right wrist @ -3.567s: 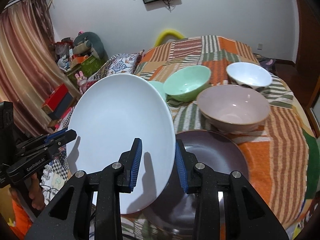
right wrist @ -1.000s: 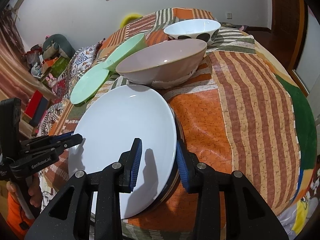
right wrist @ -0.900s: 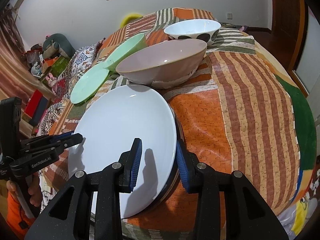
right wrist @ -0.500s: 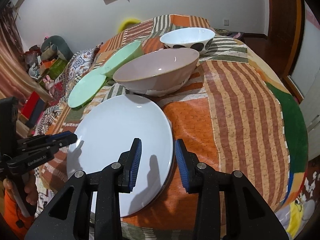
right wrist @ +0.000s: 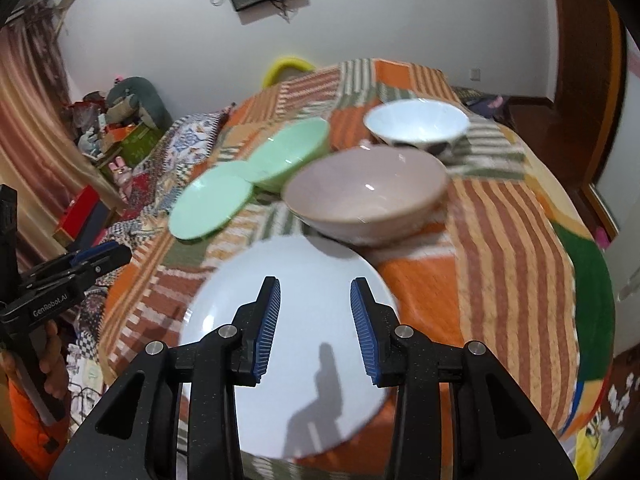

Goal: Organize plates and bowls
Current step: 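Lower the white plate onto the purple plate and open both grippers, then move both grippers to the pale green plate rim and close them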

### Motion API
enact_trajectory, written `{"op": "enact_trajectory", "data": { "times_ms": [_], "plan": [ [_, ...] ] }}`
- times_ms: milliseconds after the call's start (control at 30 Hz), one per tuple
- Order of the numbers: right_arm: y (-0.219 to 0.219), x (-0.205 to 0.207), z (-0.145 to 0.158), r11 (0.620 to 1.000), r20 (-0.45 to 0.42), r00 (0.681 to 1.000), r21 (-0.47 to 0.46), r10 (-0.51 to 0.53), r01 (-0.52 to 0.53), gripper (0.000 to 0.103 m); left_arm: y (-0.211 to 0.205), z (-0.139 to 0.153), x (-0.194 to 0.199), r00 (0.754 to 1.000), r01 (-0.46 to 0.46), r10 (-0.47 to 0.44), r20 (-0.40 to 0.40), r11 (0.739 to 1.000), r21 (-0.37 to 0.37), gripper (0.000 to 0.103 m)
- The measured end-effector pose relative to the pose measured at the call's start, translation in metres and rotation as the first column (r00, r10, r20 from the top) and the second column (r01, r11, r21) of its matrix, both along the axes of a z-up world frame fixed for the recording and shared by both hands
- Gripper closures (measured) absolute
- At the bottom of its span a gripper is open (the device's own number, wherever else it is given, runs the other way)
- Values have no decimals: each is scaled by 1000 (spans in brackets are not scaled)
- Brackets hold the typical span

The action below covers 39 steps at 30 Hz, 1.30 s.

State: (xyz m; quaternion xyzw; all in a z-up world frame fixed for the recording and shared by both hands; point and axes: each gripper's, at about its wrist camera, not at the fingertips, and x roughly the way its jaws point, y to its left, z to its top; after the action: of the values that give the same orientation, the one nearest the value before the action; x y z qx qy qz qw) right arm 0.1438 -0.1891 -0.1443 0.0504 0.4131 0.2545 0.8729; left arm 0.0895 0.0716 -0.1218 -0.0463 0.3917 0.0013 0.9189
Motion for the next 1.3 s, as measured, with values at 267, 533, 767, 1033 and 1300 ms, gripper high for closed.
{"op": "enact_trajectory", "data": {
  "times_ms": [267,533,767,1033,1300],
  "plan": [
    [46,13,16,997,46,996,14,80,-81,57,52,16,5,993,-98,98,62,995,-3,47],
    [99,44,13,988,14,988,3,156,-156,56,107,-5,37,986,-165,165,19,986,-5,44],
    [140,76,-5,980,-59,979,-30,195,-197,56,142,-38,75,981,-189,187,-59,981,-31,44],
    [168,110,-32,976,-154,969,-69,195,-207,56,176,-81,131,972,-184,170,-161,980,-81,44],
    [196,134,-57,962,-232,951,-133,205,-240,70,187,-113,176,966,-151,125,-227,983,-101,71]
  ]
}}
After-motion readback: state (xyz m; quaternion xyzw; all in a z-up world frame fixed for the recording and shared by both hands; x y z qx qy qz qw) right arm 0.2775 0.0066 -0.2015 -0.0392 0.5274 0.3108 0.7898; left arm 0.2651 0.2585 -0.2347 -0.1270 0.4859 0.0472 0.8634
